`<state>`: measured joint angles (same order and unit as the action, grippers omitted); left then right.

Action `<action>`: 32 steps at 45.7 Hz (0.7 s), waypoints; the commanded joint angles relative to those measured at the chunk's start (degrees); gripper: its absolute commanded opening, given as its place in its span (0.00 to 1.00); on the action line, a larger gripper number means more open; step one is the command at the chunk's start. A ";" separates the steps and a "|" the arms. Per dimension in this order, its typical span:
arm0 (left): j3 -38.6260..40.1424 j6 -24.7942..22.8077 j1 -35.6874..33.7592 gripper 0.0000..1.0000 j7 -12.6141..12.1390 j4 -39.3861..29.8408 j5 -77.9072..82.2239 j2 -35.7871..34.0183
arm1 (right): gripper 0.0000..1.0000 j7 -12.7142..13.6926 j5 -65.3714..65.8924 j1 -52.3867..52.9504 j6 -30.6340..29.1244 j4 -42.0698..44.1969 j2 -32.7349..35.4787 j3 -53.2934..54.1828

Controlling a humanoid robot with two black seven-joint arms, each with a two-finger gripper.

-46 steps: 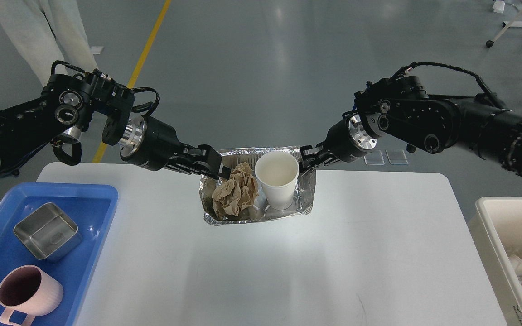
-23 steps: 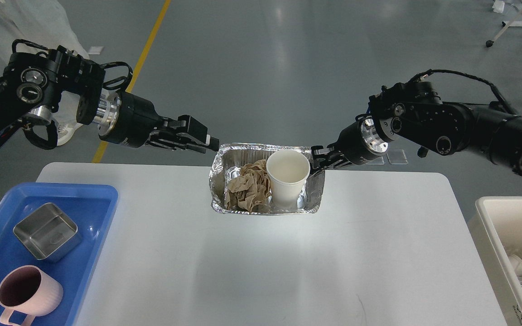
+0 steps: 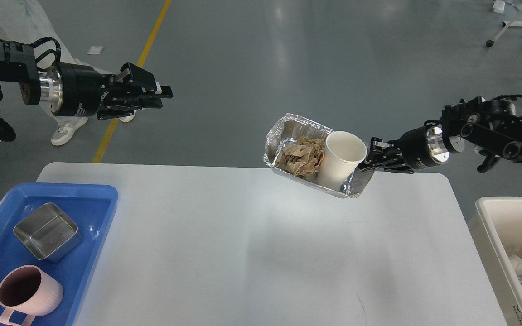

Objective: Tidy desktop
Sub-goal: 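Carry the loaded foil tray with the right gripper into the white bin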

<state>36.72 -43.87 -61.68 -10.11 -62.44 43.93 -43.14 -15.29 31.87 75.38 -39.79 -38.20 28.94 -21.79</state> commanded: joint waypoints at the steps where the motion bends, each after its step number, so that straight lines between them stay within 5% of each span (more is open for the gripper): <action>1: 3.44 5.98 3.84 0.39 0.00 0.82 -1.30 -0.28 | 0.00 -0.01 -3.74 -2.68 0.59 0.59 5.77 0.00; 17: 12.50 25.40 12.46 0.45 0.09 1.35 -2.79 1.48 | 0.00 -0.18 -9.81 -12.27 1.38 4.28 18.87 0.35; 32: 16.98 39.65 17.47 0.47 0.09 2.85 -8.33 5.26 | 0.00 -0.53 -17.71 -24.74 1.65 10.95 22.74 0.70</action>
<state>51.91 -7.68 -45.67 -10.05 -59.63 37.32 -39.15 -15.65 17.22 55.23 -38.17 -30.17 51.00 -21.10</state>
